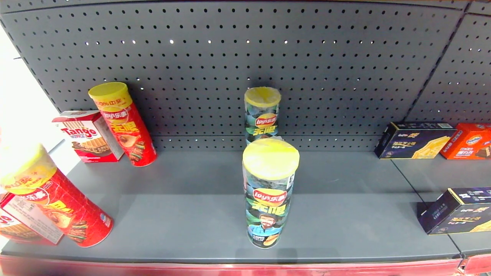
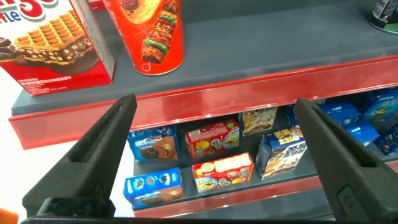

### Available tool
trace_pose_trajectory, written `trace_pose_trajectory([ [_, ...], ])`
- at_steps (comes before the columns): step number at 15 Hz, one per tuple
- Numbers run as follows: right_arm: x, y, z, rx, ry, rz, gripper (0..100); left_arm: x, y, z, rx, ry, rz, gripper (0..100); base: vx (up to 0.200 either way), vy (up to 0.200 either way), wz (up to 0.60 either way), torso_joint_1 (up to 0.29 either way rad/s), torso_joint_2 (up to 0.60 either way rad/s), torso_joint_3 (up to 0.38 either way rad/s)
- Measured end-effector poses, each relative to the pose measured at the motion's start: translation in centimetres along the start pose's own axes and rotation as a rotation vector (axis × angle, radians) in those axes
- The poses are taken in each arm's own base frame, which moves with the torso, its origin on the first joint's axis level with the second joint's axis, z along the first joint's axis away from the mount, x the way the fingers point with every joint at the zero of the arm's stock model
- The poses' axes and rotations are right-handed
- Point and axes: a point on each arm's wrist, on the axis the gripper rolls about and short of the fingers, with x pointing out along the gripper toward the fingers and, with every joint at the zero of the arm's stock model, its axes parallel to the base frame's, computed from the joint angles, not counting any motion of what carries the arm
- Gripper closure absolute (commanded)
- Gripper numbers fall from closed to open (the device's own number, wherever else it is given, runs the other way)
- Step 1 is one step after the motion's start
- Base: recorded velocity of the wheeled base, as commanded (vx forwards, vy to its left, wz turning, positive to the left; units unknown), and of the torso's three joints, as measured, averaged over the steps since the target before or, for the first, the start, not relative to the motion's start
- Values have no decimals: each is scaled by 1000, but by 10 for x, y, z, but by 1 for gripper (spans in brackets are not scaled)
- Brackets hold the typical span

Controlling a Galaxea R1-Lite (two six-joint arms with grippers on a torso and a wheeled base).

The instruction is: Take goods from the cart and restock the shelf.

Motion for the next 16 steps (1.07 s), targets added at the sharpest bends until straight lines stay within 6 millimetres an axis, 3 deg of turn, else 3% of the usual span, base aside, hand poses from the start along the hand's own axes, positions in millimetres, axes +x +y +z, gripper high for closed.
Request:
trace_pose_trajectory([
  [16,0,0,0,0,-3,1,0,0,0,0,0,0,1,0,0,0,0,0,0,0],
])
